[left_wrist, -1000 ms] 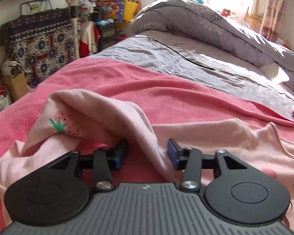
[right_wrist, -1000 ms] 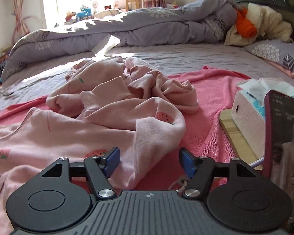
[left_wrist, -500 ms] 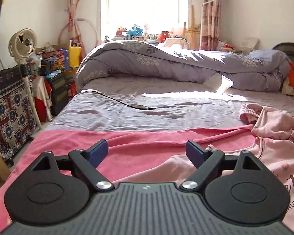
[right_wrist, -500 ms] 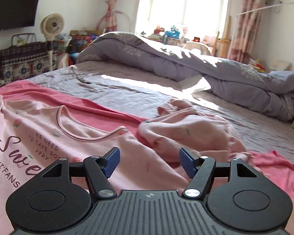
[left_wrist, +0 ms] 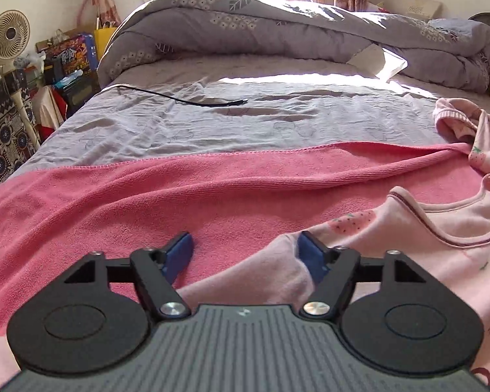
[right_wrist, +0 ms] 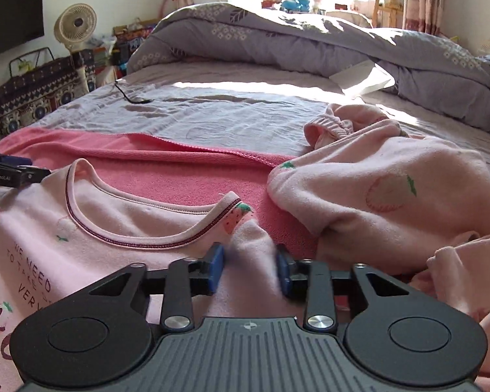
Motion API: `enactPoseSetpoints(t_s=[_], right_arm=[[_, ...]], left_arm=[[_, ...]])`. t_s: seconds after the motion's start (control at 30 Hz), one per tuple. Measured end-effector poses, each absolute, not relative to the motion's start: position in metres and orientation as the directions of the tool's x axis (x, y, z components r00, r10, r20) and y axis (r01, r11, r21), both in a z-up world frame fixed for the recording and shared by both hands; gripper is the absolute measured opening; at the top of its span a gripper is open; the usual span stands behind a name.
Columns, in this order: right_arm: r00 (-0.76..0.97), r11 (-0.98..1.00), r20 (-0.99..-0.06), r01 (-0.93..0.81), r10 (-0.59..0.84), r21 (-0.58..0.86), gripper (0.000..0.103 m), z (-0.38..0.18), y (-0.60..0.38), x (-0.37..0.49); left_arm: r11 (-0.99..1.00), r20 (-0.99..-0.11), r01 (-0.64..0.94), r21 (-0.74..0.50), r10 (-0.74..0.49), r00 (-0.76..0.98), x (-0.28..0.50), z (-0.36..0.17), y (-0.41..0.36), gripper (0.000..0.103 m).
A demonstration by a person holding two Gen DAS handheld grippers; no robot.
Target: Fold clothes
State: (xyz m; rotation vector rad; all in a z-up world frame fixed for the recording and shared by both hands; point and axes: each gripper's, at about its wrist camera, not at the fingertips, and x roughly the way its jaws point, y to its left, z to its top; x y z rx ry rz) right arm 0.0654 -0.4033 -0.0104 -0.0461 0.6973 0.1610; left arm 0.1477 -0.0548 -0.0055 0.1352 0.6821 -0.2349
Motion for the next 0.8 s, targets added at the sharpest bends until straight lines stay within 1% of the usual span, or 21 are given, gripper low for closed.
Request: enactPoseSetpoints(t_s=[0.03, 0.07, 0.1, 0.17, 0.27, 0.37, 0.4, 0.43, 0.5, 0.53, 0.57, 0.6, 0.7, 0.8], right_arm=[[0.765, 0.987, -0.634, -0.161, 0.115, -0.015, 0.01, -0.008, -0.398, 0.061], [0.779, 0.984, -0.619, -0.167, 0.094, -0.06, 0.01, -0.006, -0.391, 0.057], [0.794, 0.979, -0.604, -0.173, 0.074, -0.107, 0.009, -0.003, -0.384, 0.052], [0.799, 0.972, -0.599, -0.175, 0.045, -0.159, 0.009, -0.004, -0.376, 0.051], [0.803, 0.96, -0.596, -0.174, 0.01, -0.219, 0.009, -0.006, -0.368, 0.05], [0.8, 0.956, -0.6, -0.172, -0.004, -0.237, 0.009, -0.009, -0.365, 0.051], [0.8, 0.953, -0.6, -0.174, -0.01, -0.248, 0.009, -0.012, -0.364, 0.051], [0.799, 0.95, -0.601, -0.176, -0.014, -0.257, 0.009, -0.013, -0.363, 0.051], [0.799, 0.946, -0.6, -0.178, -0.021, -0.27, 0.01, -0.016, -0.361, 0.052], [0.8, 0.946, -0.6, -0.178, -0.022, -0.271, 0.01, -0.016, -0.361, 0.052], [0.8, 0.946, -0.6, -0.178, -0.023, -0.272, 0.01, -0.017, -0.361, 0.052], [0.8, 0.945, -0.6, -0.178, -0.023, -0.273, 0.01, -0.017, -0.361, 0.052], [0.8, 0.943, -0.599, -0.179, -0.028, -0.282, 0.01, -0.018, -0.359, 0.052], [0.801, 0.941, -0.598, -0.178, -0.031, -0.288, 0.01, -0.019, -0.359, 0.052]], left_arm=[[0.962, -0.626, 0.268, 0.058, -0.174, 0.76, 0.143, -0.005, -0.059, 0.042], [0.959, -0.617, 0.272, 0.082, -0.165, 0.769, 0.139, -0.004, -0.065, 0.028], [0.956, -0.608, 0.274, 0.104, -0.156, 0.778, 0.136, -0.003, -0.069, 0.024], [0.954, -0.598, 0.269, 0.129, -0.141, 0.789, 0.134, -0.002, -0.073, 0.02], [0.958, -0.602, 0.268, 0.103, -0.154, 0.783, 0.135, -0.002, -0.069, 0.02], [0.961, -0.606, 0.249, 0.117, -0.13, 0.785, 0.137, -0.003, -0.07, 0.033], [0.961, -0.602, 0.237, 0.141, -0.106, 0.791, 0.136, -0.003, -0.072, 0.041], [0.961, -0.598, 0.221, 0.166, -0.081, 0.798, 0.136, -0.004, -0.074, 0.046], [0.96, -0.591, 0.182, 0.212, -0.022, 0.807, 0.137, -0.004, -0.077, 0.066], [0.963, -0.598, 0.164, 0.214, -0.003, 0.801, 0.14, -0.005, -0.076, 0.074], [0.965, -0.606, 0.146, 0.216, 0.015, 0.796, 0.143, -0.006, -0.074, 0.086], [0.969, -0.616, 0.135, 0.207, 0.021, 0.788, 0.146, -0.006, -0.072, 0.091], [0.983, -0.653, 0.159, 0.091, -0.062, 0.755, 0.153, -0.007, -0.056, 0.091], [0.975, -0.66, 0.22, -0.043, -0.193, 0.726, 0.154, -0.004, -0.041, 0.091]])
